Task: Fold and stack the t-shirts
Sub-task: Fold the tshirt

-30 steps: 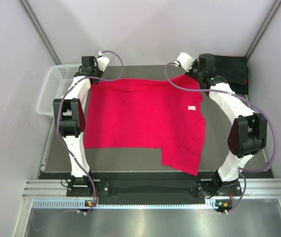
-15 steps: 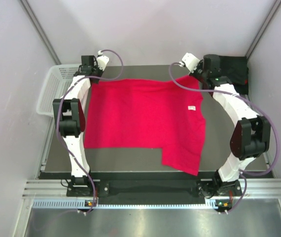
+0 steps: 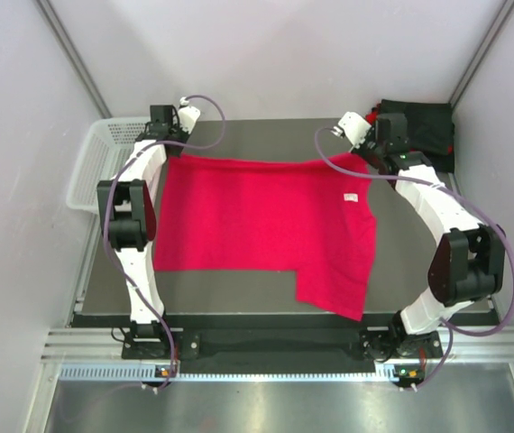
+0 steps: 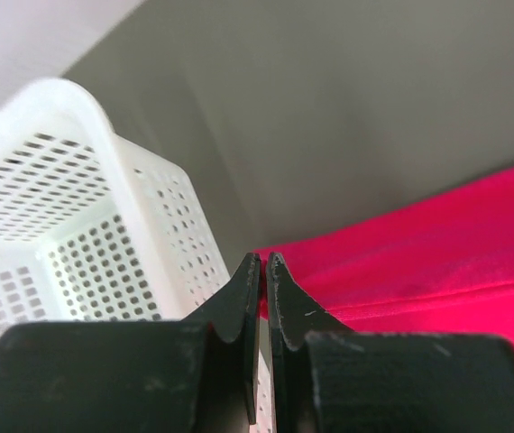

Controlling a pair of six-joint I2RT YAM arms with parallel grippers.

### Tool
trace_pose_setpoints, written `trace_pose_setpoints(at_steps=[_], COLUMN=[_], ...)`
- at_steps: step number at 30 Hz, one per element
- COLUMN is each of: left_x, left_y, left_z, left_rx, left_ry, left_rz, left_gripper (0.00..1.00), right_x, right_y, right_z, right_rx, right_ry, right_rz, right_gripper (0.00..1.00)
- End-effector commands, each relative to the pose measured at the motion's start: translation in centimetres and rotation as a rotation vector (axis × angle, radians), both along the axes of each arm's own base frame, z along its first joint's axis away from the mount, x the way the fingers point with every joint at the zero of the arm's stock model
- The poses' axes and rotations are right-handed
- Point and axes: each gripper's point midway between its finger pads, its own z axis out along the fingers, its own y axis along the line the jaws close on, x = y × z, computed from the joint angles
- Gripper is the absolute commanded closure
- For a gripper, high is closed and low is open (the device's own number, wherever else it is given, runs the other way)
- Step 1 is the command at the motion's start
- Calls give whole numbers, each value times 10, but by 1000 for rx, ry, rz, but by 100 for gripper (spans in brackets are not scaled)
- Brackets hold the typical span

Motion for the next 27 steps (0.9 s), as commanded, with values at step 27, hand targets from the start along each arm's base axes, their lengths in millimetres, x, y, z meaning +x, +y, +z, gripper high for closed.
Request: trace_pose_setpoints(at_steps=[27], left_x=[-49], left_y=[38], left_z=[-16], left_rx=[63], left_ry=[89], left_rz=[67], left_gripper=[100], right_x=[-75], right_y=[28], right_z=[-78], right_rx=[103], right_ry=[240], right_rz=[50], right_gripper=[100])
